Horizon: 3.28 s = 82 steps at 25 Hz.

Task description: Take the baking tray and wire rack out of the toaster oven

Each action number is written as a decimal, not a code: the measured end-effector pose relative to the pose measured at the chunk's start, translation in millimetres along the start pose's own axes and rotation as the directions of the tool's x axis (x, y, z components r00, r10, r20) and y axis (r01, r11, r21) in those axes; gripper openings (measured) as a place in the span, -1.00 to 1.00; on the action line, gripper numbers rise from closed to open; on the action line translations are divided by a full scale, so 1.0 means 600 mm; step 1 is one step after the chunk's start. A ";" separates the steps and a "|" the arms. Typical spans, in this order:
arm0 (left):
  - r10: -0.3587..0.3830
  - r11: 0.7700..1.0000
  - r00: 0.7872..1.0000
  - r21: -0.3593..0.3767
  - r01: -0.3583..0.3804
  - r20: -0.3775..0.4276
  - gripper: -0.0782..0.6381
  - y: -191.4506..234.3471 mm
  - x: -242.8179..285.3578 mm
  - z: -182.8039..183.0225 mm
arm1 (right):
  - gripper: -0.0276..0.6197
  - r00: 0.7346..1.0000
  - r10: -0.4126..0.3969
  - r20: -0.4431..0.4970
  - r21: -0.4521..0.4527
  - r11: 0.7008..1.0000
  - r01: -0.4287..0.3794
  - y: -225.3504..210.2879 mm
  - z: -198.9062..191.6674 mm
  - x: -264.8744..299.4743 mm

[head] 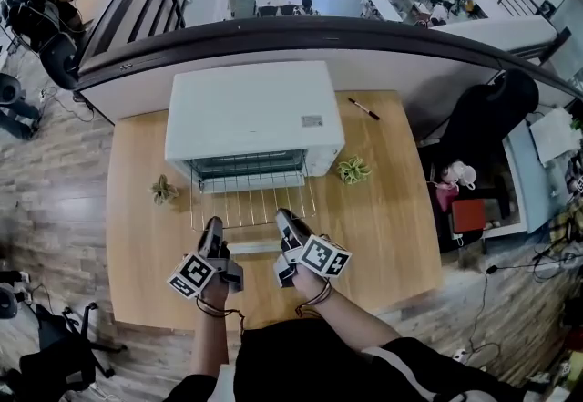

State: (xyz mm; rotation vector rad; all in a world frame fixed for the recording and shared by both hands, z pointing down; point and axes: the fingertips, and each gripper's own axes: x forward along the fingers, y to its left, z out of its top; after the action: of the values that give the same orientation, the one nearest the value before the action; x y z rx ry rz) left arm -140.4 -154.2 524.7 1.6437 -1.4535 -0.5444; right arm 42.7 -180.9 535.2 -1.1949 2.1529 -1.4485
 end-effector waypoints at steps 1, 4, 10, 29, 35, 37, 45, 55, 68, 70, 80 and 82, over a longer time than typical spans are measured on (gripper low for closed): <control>-0.001 1.000 1.000 0.003 0.001 0.003 -0.58 -0.003 -0.003 0.000 | -0.67 1.000 0.009 -0.002 -0.002 1.000 -0.009 0.003 0.001 -0.002; 0.003 0.999 1.000 0.038 -0.003 0.015 -0.57 -0.010 -0.013 -0.002 | -0.68 1.000 0.024 -0.006 -0.008 1.000 -0.024 0.013 0.004 -0.010; -0.012 0.995 0.999 0.096 0.009 0.038 -0.55 -0.026 -0.034 -0.002 | -0.68 0.997 0.072 -0.019 -0.022 0.997 -0.072 0.024 0.007 -0.027; 0.047 0.992 0.988 0.106 -0.063 0.148 -0.55 -0.036 -0.158 -0.027 | -0.67 0.972 0.185 -0.146 -0.076 0.977 -0.197 0.063 -0.047 -0.076; 0.116 0.986 0.961 0.085 -0.141 0.249 -0.55 0.000 -0.240 0.008 | -0.66 0.936 0.249 -0.249 -0.065 0.960 -0.273 0.110 -0.119 -0.052; 0.147 0.983 0.946 0.064 -0.173 0.289 -0.55 0.015 -0.276 0.016 | -0.66 0.916 0.268 -0.298 -0.061 0.952 -0.299 0.127 -0.151 -0.045; 0.265 0.961 0.871 -0.036 -0.275 0.415 -0.55 0.095 -0.409 0.041 | -0.66 0.824 0.301 -0.480 -0.055 0.927 -0.371 0.182 -0.289 -0.013; 0.357 0.934 0.822 -0.157 -0.321 0.443 -0.55 0.205 -0.499 0.062 | -0.66 0.757 0.256 -0.602 -0.069 0.927 -0.369 0.209 -0.426 0.031; 0.378 0.922 0.843 -0.241 -0.304 0.382 -0.55 0.315 -0.514 0.105 | -0.65 0.758 0.170 -0.629 -0.086 0.955 -0.285 0.210 -0.524 0.099; 0.385 0.919 0.846 -0.238 -0.315 0.369 -0.55 0.334 -0.514 0.109 | -0.65 0.763 0.155 -0.628 -0.089 0.959 -0.269 0.205 -0.535 0.109; 0.461 0.860 0.852 -0.360 -0.361 0.249 -0.55 0.400 -0.502 0.073 | -0.65 0.747 0.027 -0.664 -0.125 0.981 -0.146 0.151 -0.573 0.129; 0.497 0.834 0.845 -0.376 -0.404 0.195 -0.55 0.416 -0.501 0.058 | -0.61 0.727 -0.027 -0.686 -0.148 0.983 -0.104 0.129 -0.583 0.127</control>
State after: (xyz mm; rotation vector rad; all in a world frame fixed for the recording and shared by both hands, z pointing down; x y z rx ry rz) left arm -381.0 131.0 645.9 0.9367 -1.7898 -0.7167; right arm -260.6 -6.0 643.4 -0.6891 2.8117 -1.9368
